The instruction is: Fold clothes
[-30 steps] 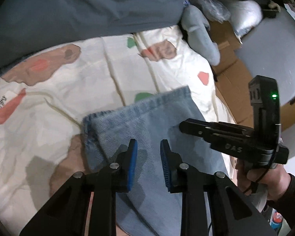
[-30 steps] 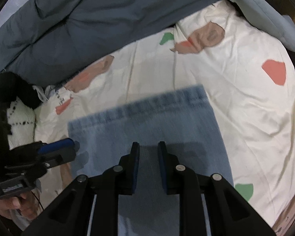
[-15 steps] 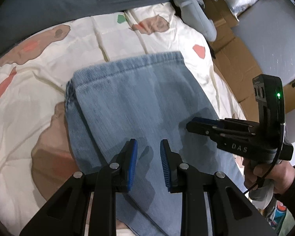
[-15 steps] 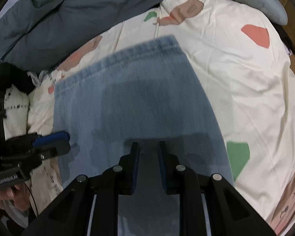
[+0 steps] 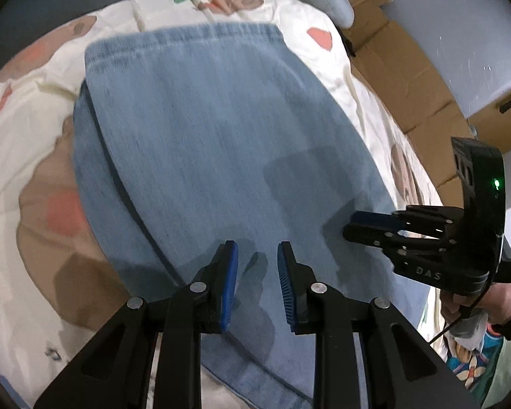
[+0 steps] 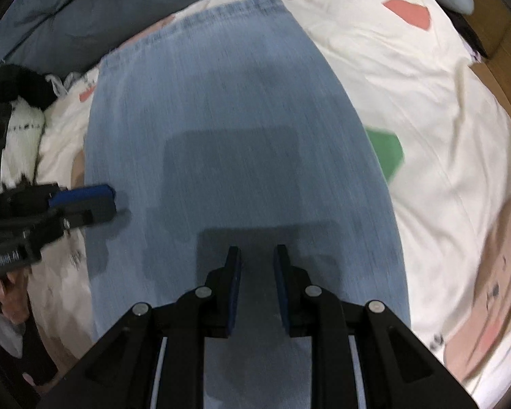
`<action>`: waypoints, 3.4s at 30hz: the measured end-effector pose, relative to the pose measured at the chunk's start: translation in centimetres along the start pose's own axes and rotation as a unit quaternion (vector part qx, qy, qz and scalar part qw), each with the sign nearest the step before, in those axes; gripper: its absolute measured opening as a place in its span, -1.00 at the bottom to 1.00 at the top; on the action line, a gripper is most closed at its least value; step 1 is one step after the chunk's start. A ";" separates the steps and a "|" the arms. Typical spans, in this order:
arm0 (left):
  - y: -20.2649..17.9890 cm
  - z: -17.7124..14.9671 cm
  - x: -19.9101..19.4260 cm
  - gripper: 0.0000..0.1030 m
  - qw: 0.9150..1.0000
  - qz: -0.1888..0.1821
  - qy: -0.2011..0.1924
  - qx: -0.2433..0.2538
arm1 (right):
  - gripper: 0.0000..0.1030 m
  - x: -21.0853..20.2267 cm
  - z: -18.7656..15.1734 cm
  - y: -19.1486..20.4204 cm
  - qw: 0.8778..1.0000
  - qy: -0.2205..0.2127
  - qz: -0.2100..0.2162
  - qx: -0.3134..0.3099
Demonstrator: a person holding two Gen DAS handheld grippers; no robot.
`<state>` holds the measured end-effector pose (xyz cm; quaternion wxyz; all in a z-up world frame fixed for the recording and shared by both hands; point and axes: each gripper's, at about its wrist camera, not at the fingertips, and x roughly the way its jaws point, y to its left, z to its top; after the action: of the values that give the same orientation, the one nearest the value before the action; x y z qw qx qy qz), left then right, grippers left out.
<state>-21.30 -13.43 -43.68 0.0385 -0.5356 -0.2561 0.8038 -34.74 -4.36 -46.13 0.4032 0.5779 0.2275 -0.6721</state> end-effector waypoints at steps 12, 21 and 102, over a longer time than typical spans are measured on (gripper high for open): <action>-5.1 -3.9 1.9 -0.52 0.997 0.000 0.054 0.058 | -0.39 -2.7 -11.5 -2.7 0.998 0.037 -0.049 -0.026; -8.0 -7.5 2.4 -0.52 0.987 0.008 0.103 0.120 | -0.36 -4.4 -17.6 -4.3 0.997 0.021 -0.064 0.022; -10.4 -12.0 2.0 -0.51 0.940 -0.027 0.223 0.257 | -0.21 -7.4 -27.4 -7.7 0.958 -0.090 0.120 0.243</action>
<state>-13.74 0.69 -44.22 0.2525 -0.6659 -0.0395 0.7009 -24.65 23.27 -46.47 0.3472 0.6187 -0.0506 -0.7029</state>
